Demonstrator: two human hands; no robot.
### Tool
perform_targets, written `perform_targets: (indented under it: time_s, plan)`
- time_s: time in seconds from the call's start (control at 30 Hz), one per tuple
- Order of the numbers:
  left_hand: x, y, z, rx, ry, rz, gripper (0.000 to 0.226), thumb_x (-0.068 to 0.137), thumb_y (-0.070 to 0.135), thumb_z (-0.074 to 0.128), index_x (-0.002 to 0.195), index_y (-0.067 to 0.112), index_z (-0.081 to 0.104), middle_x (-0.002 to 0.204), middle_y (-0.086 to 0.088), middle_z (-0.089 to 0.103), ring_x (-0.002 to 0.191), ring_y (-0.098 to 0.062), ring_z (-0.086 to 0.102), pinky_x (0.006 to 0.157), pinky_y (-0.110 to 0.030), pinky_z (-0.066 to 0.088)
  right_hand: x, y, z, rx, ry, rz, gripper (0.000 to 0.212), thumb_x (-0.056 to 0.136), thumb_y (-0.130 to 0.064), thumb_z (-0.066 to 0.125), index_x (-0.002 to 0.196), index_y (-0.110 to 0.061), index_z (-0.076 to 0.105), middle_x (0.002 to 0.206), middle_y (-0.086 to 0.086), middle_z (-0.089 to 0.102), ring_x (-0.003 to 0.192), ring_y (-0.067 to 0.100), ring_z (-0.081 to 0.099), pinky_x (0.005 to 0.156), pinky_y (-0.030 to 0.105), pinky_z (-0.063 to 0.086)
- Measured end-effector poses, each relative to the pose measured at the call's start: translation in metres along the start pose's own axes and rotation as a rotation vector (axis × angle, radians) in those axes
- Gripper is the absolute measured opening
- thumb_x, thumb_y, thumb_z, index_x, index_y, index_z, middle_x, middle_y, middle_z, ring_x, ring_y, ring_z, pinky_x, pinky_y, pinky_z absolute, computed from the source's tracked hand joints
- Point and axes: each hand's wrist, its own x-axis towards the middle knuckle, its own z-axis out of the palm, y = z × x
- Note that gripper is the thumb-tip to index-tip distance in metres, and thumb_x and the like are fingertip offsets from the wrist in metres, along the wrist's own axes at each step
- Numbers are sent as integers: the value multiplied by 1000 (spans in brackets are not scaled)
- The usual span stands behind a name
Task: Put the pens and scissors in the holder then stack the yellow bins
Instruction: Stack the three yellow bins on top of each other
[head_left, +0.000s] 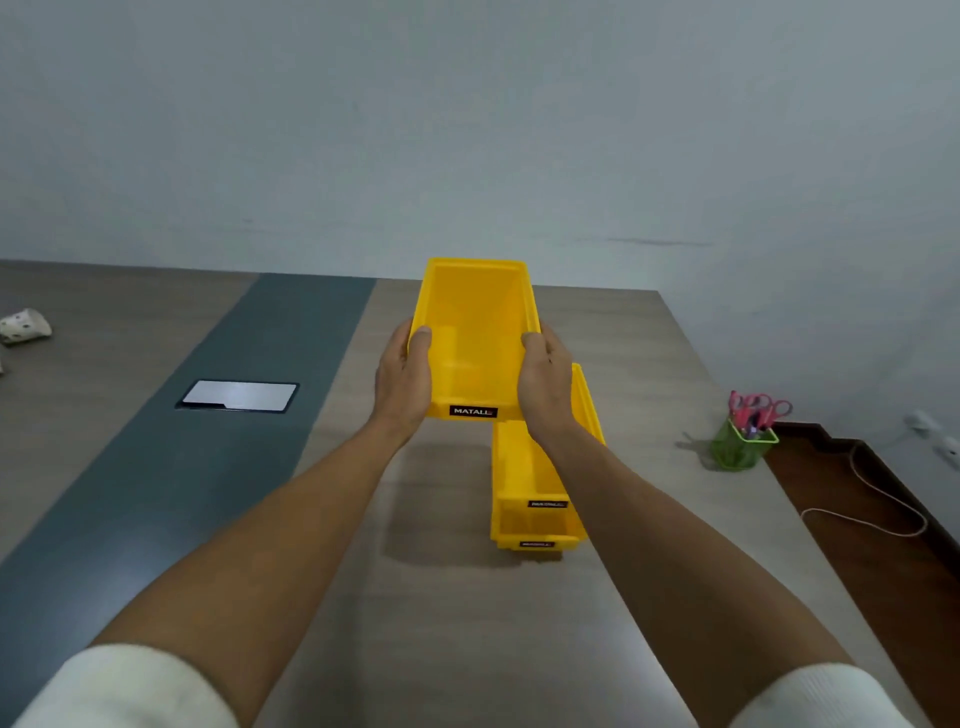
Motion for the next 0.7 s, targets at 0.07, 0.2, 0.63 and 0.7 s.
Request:
perform_targets:
  time_s: [0.07,0.2,0.63,0.7]
  plan:
    - [-10,0,26,5,-3,-14,33,102,47,38,122,33,60,111,5,66,102,-19,64,85,-39,55,4,3,-30,-18,-9,7,32,103,-25,37,113,-20,66,98,6,68,87,22,62,78,47,55]
    - [-30,0,73,12,-21,-43,32,103,44,40,120,29,61,106,4,66,97,-20,64,80,-36,52,10,14,-83,-51,-41,32,30,102,-29,35,102,-24,65,102,13,67,91,31,64,85,54,55]
    - [-42,-8,116,57,-68,-86,28,105,44,38,117,30,60,108,5,66,101,-21,64,85,-41,54,17,35,-129,-102,-36,75,30,102,-28,34,99,-15,61,107,20,65,100,43,61,87,60,53]
    - [-42,-10,116,74,-57,-84,30,105,44,37,118,30,59,107,5,66,100,-21,64,85,-42,53,17,34,-127,-105,-49,71,28,102,-28,34,93,-25,61,107,18,65,102,43,61,87,60,53]
